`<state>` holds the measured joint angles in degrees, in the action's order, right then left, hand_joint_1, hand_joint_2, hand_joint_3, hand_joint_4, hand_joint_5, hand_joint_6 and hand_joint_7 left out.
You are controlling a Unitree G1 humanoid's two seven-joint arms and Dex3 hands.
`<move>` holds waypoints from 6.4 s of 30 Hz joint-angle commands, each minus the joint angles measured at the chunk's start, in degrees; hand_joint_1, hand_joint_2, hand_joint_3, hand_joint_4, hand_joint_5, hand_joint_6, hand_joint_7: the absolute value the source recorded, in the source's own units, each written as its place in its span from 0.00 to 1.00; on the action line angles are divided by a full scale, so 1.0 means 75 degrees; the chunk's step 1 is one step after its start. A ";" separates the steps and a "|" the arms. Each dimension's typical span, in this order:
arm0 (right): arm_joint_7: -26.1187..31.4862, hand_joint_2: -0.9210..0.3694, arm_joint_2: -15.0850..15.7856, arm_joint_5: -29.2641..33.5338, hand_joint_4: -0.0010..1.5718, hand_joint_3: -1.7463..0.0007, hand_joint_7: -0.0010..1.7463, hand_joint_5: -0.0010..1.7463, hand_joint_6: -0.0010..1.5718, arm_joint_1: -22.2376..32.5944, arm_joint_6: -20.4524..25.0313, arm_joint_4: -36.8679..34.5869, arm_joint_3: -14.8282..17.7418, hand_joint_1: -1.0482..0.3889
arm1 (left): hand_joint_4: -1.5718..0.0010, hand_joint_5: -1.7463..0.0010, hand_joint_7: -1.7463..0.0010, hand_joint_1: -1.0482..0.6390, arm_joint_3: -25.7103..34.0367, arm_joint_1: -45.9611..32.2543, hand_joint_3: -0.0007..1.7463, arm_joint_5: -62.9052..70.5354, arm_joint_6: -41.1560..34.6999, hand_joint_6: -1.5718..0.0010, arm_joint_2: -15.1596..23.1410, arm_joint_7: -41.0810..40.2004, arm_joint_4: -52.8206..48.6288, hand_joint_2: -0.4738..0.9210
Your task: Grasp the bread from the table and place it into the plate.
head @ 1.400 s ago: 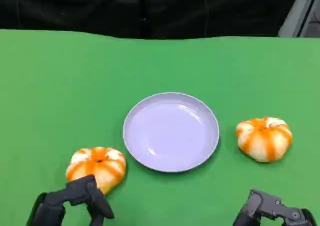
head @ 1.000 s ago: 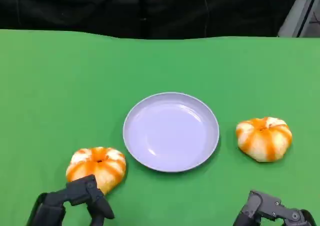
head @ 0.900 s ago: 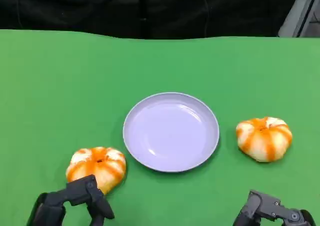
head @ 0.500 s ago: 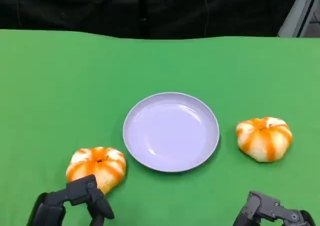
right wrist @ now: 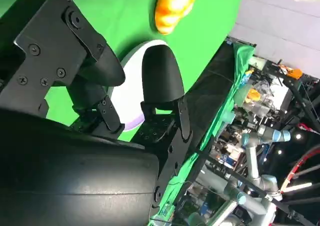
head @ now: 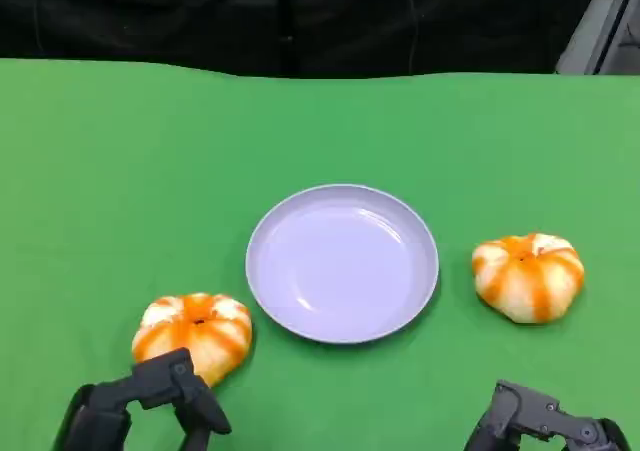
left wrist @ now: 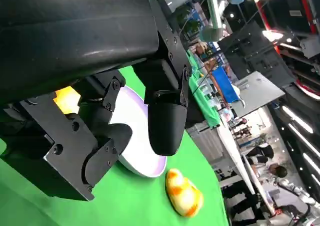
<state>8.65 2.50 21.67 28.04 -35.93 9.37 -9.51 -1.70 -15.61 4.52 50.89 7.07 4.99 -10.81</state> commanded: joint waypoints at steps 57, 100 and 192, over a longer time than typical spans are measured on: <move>0.0166 0.57 -0.0113 0.0016 0.53 0.04 0.82 0.98 0.52 0.0221 0.0334 0.0445 -0.0312 0.83 | 0.84 0.86 0.97 0.39 -0.2649 0.3062 0.08 0.7070 -0.7551 0.79 0.0913 -0.1613 -0.1414 1.00; 0.0312 0.57 -0.0133 0.0211 0.54 0.05 0.80 0.98 0.53 0.0131 0.0395 0.0391 -0.0417 0.81 | 0.43 0.04 0.23 0.57 -0.2186 0.3003 0.83 0.5625 -0.2927 0.43 0.1172 -0.5722 -0.0609 0.50; 0.0403 0.64 0.0527 -0.0579 0.57 0.03 0.75 0.93 0.58 0.0648 -0.0638 -0.0088 -0.0050 0.77 | 0.42 0.05 0.17 0.66 -0.0182 -0.0455 0.89 0.0005 -0.0214 0.42 0.0194 -0.0552 0.0339 0.55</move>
<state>12.49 5.88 18.24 32.14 -39.22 9.10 -10.02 -3.53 -19.32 4.27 48.93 8.24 0.18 -7.72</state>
